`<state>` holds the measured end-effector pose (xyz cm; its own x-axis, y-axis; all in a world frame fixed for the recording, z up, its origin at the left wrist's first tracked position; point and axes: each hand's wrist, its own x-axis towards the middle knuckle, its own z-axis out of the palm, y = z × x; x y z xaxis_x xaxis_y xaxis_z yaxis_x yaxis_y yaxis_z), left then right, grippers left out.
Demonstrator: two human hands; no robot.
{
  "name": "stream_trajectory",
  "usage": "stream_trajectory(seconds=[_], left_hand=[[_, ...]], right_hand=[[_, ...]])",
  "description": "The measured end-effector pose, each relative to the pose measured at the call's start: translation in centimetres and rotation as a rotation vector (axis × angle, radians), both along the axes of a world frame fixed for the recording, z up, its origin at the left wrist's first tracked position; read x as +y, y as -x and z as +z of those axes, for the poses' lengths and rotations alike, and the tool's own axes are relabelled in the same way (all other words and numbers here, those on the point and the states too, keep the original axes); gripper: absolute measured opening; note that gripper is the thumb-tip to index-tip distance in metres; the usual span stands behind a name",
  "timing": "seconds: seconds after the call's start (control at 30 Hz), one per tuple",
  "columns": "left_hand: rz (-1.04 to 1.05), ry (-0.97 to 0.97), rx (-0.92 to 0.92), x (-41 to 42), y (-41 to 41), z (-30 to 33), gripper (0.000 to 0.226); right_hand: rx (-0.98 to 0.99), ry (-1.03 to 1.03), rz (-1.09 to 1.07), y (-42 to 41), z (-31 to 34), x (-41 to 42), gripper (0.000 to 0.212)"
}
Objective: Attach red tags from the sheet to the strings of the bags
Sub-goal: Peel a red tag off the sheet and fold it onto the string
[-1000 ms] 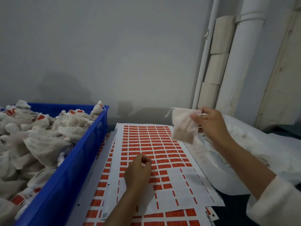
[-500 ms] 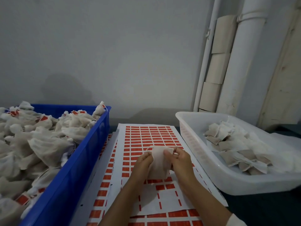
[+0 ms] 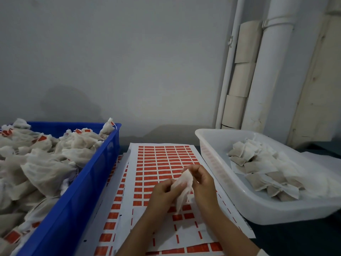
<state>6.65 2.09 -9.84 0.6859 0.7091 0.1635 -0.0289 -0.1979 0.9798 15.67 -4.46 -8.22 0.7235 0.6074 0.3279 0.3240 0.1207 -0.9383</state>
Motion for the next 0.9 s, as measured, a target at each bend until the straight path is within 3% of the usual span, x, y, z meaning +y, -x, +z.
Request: stream_trajectory(seconds=[0.1,0.3,0.43,0.57,0.67,0.77,0.9], left_hand=[[0.19,-0.026,-0.035,0.5,0.0,-0.2,0.008],[0.366,-0.045,-0.06,0.7,0.0,-0.8,0.012],[0.481,-0.097,-0.012,0.6,0.0,-1.0,0.021],[0.403,-0.027,0.053,0.6,0.0,-1.1,0.057],[0.261,0.069,-0.013,0.5,0.0,-1.3,0.054],[0.236,0.04,-0.017,0.2,-0.1,-1.4,0.051],[0.13,0.028,-0.042,0.3,-0.4,-1.4,0.028]], right_hand=[[0.053,0.056,0.013,-0.2,-0.6,-0.2,0.007],[0.065,0.063,0.108,0.7,-1.7,-0.7,0.034],[-0.006,0.033,0.03,0.8,-2.2,-0.7,0.017],[0.003,-0.008,0.046,0.3,-2.4,-0.9,0.018],[0.03,-0.015,0.051,0.3,-2.6,-0.8,0.016],[0.027,-0.027,0.046,0.4,-2.6,-0.8,0.015],[0.003,-0.011,0.033,0.6,-2.7,-0.8,0.012]])
